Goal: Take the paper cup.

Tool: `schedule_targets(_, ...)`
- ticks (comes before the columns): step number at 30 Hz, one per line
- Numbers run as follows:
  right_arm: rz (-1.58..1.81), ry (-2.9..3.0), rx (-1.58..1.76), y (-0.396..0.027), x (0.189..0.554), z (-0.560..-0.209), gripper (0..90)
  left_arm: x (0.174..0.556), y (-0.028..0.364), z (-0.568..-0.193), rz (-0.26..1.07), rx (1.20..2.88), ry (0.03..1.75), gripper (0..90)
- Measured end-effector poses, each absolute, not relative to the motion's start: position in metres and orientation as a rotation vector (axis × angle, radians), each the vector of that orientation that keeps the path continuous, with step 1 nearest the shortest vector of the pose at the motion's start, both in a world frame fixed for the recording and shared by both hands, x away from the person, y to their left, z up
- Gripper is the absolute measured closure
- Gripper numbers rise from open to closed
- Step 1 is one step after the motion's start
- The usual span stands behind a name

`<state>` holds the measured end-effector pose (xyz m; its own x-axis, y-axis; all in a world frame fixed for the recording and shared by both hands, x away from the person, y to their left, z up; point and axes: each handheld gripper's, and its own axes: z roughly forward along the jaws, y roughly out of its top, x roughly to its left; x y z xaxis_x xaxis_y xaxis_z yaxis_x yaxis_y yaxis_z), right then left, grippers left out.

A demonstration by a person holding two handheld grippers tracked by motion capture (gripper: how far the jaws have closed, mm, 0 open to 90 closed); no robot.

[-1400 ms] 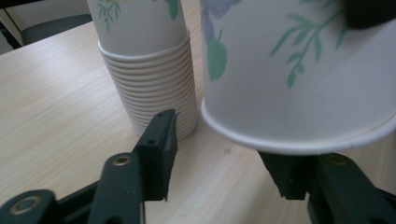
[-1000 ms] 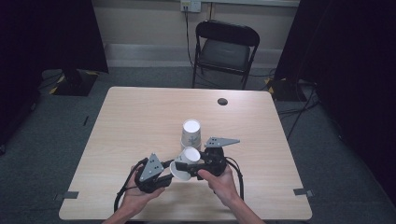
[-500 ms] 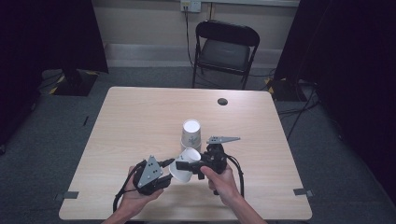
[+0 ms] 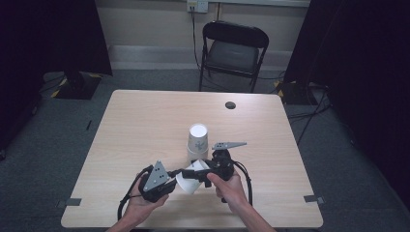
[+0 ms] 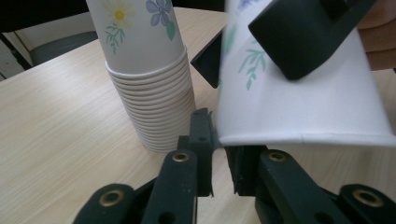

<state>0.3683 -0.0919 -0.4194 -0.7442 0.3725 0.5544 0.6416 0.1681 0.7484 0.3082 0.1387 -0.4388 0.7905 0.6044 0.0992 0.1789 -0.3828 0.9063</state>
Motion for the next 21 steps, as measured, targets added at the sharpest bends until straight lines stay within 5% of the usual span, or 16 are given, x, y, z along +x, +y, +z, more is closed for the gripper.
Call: schedule_targets(21, -1.687, -2.299, -0.915, -0.0932, 0.3641, -0.4132, 19.3, 0.3142, 0.1457, -0.4378, 0.347, 1.904, 0.605, 84.9)
